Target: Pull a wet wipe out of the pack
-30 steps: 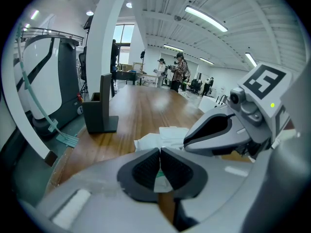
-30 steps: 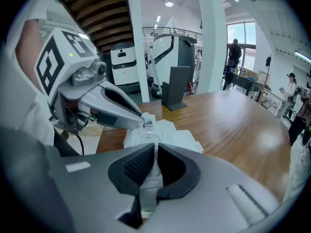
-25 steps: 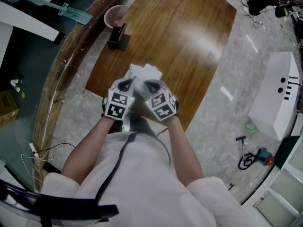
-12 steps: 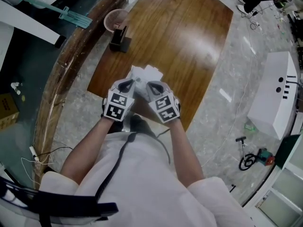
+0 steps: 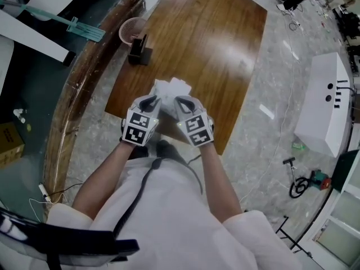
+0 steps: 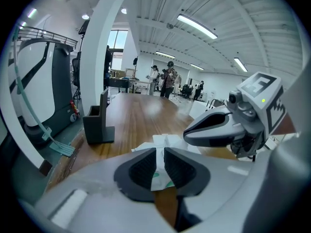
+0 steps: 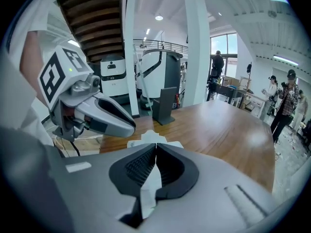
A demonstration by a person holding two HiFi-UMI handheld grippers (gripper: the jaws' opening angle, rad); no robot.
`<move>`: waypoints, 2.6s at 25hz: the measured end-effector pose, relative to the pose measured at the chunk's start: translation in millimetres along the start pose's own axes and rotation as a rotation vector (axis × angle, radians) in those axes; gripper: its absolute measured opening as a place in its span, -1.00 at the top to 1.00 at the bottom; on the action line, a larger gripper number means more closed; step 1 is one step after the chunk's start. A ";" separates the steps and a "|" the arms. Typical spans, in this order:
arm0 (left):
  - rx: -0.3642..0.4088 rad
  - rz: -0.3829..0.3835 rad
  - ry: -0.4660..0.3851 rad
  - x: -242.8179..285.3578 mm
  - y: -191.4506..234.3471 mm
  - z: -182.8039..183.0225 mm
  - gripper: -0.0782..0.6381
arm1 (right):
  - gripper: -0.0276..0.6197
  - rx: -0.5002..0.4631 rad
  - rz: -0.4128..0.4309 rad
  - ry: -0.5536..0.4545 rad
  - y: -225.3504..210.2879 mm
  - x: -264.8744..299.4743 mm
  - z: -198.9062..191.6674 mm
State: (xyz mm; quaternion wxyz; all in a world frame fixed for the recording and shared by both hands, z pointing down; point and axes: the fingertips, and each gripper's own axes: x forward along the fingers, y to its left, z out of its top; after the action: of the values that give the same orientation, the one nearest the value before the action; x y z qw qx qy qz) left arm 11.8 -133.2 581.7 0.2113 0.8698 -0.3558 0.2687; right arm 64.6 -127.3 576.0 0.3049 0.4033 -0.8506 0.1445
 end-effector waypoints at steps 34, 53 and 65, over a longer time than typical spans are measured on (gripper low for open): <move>0.082 -0.049 -0.183 -76.8 -24.5 48.9 0.61 | 0.88 0.025 -0.204 -0.260 9.5 -97.0 69.6; 0.102 -0.076 -0.501 -190.9 -32.2 143.3 0.77 | 0.88 0.217 -0.262 -0.683 20.0 -221.2 151.2; 0.099 -0.067 -0.526 -197.0 -26.8 151.1 0.77 | 0.88 0.214 -0.293 -0.689 15.7 -232.9 151.0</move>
State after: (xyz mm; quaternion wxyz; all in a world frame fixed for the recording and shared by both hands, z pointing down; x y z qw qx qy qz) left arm -39.3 -100.5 339.6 0.0777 0.9303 -0.3558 0.0433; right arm 105.6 -52.3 311.4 -0.0251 0.5751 -0.8166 0.0432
